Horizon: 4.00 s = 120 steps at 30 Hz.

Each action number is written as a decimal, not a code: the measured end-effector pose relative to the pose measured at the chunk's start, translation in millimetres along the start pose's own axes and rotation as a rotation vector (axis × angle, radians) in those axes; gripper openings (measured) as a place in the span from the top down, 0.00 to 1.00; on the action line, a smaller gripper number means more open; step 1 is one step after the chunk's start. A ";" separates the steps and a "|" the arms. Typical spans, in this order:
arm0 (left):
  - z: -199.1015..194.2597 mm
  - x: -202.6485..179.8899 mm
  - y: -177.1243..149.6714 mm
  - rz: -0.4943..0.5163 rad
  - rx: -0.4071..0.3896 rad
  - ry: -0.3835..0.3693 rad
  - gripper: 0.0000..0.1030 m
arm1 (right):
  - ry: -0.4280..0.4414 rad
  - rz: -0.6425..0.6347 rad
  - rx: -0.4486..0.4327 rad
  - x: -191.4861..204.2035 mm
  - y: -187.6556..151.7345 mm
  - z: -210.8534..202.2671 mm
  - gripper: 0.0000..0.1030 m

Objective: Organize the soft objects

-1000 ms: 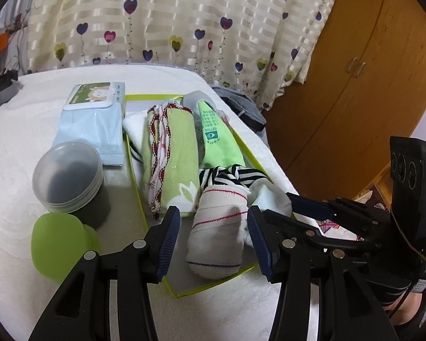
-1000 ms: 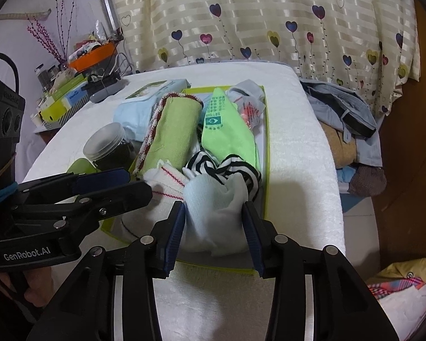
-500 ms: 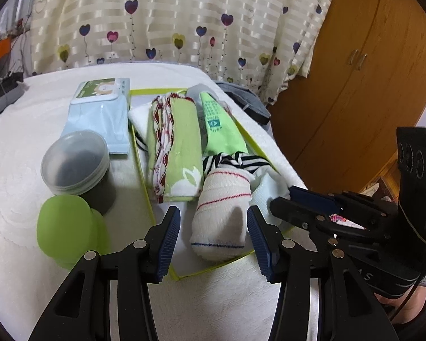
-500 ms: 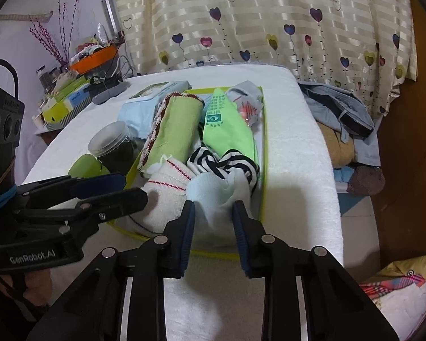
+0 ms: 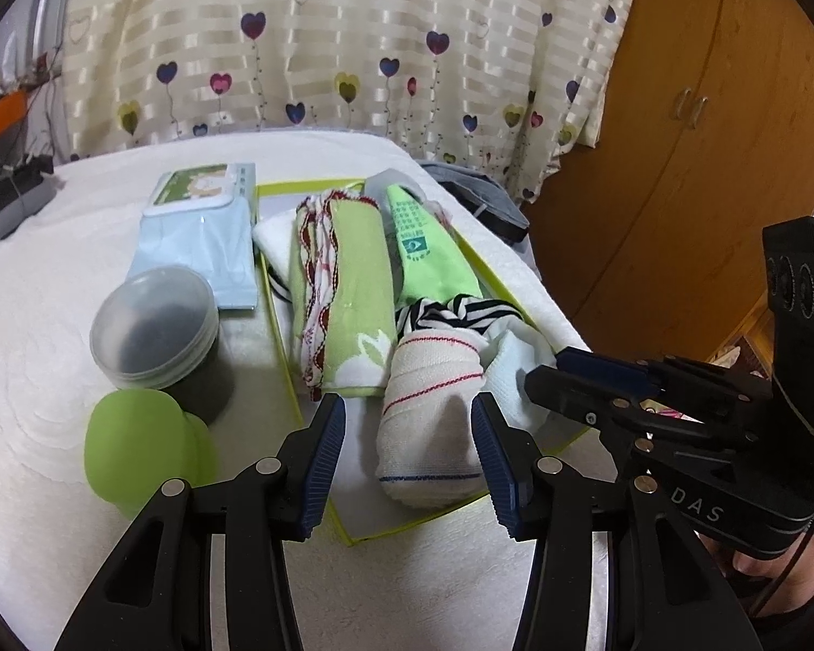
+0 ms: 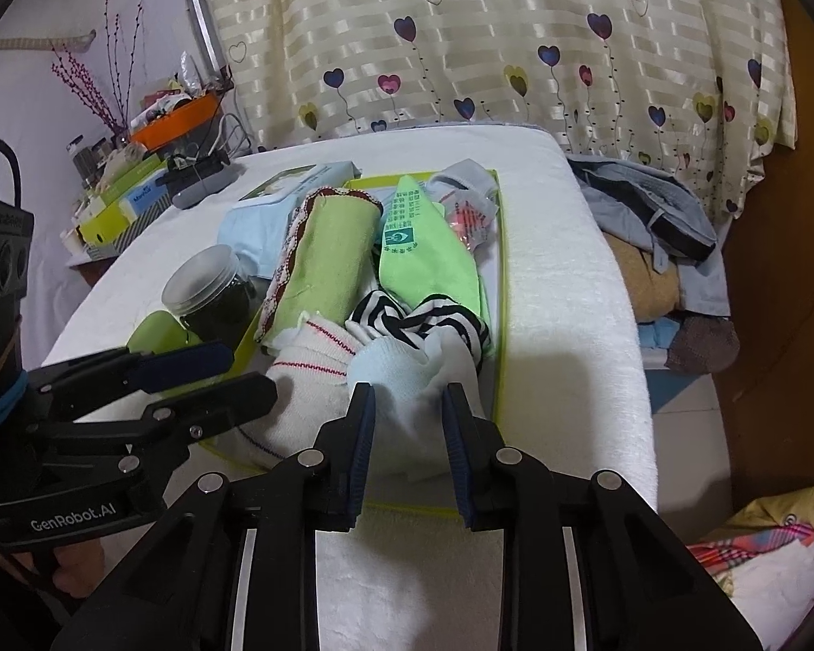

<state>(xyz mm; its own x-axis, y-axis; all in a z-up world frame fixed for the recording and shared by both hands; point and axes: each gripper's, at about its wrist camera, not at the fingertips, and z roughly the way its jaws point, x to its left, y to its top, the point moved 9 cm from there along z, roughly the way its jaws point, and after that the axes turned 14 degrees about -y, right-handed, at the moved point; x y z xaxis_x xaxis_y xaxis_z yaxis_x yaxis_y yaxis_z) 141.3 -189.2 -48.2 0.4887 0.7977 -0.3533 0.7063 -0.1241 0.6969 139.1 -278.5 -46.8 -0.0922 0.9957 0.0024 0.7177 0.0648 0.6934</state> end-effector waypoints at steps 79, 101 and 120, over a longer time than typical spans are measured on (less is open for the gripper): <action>-65.2 9.8 -60.5 0.007 -0.018 0.176 0.54 | -0.060 -0.047 0.007 57.2 -52.9 -48.2 0.58; -59.6 14.0 -65.4 -0.004 0.006 0.177 0.54 | -0.060 -0.049 0.016 61.1 -55.6 -43.4 0.58; -58.1 17.4 -68.1 -0.011 0.012 0.175 0.54 | -0.059 -0.049 0.016 60.7 -54.5 -43.8 0.58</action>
<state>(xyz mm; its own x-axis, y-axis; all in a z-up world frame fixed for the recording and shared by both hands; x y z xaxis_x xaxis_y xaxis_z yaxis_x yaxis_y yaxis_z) 71.9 -132.6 -65.5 0.3852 0.8894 -0.2462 0.7175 -0.1209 0.6860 64.2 -224.4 -52.9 -0.0866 0.9935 -0.0743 0.7243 0.1140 0.6800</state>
